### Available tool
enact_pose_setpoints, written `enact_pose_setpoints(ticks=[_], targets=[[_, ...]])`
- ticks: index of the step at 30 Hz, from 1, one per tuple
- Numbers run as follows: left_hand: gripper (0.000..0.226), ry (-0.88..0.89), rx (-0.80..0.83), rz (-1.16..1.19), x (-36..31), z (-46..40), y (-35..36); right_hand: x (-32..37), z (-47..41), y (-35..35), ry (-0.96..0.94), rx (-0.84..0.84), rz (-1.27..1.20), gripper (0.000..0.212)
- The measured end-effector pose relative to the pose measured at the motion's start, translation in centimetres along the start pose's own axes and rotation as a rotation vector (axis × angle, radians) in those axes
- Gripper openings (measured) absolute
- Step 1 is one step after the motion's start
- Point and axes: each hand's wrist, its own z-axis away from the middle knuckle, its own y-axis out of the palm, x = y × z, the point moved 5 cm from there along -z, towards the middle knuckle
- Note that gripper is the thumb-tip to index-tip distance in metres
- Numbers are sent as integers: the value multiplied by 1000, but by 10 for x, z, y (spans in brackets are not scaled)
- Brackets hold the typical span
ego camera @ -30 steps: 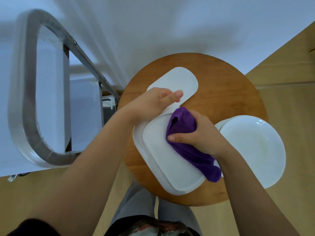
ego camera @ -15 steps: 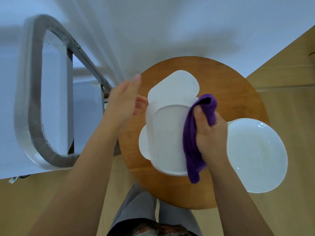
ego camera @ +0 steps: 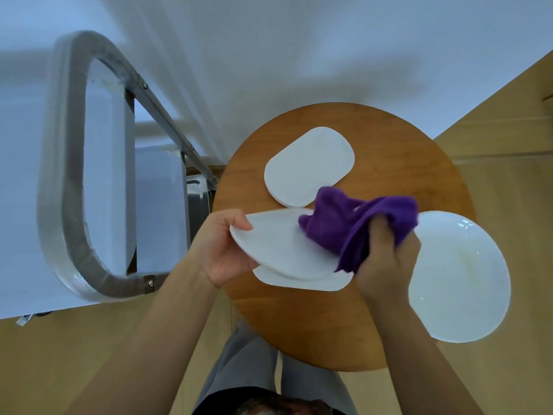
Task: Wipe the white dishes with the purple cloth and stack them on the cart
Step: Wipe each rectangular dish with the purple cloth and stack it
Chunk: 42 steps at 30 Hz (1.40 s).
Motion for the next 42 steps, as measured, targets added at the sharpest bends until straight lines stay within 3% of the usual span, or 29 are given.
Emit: enact_pose_setpoints(ticks=[2, 5, 7, 10, 12, 16, 20, 23, 25, 29, 35, 38, 42], targets=[[71, 120, -73, -85, -3, 2, -9, -19, -12, -1, 285, -31, -67, 18], [67, 181, -132, -145, 3, -1, -8, -38, -20, 21, 479, 202, -23, 20], [66, 203, -142, -217, 10, -7, -1, -40, -16, 38, 415, 302, 187, 20], [62, 259, -130, -356, 15, -14, 7, -37, -1, 59, 216, 345, 545, 59], [58, 291, -143, -378, 13, -17, 8, -38, 8, 66, 235, 339, 460, 60], [50, 399, -232, -360, 0, -20, 1, -34, 41, 82, 173, 470, 248, 40], [40, 409, -380, -274, -1, -32, -14, -32, 44, 75, 152, 462, 187, 33], [41, 379, -388, -224, -5, -46, -20, -35, 42, 53, 100, 423, 252, 22], [39, 373, -350, -227, -16, -58, -23, -42, 40, 34, 162, 343, 290, 16], [30, 298, -395, -352, -39, -88, -36, -64, 22, 3, 558, 66, 113, 27], [27, 287, -549, -388, -60, -121, -47, -55, -22, -31, 455, -223, 24, 30], [23, 359, -750, -526, -77, -130, -49, -62, -25, -42, 490, -293, -21, 31], [22, 441, -854, -759, -95, -140, -45, -68, -20, -52, 508, -348, -109, 20]])
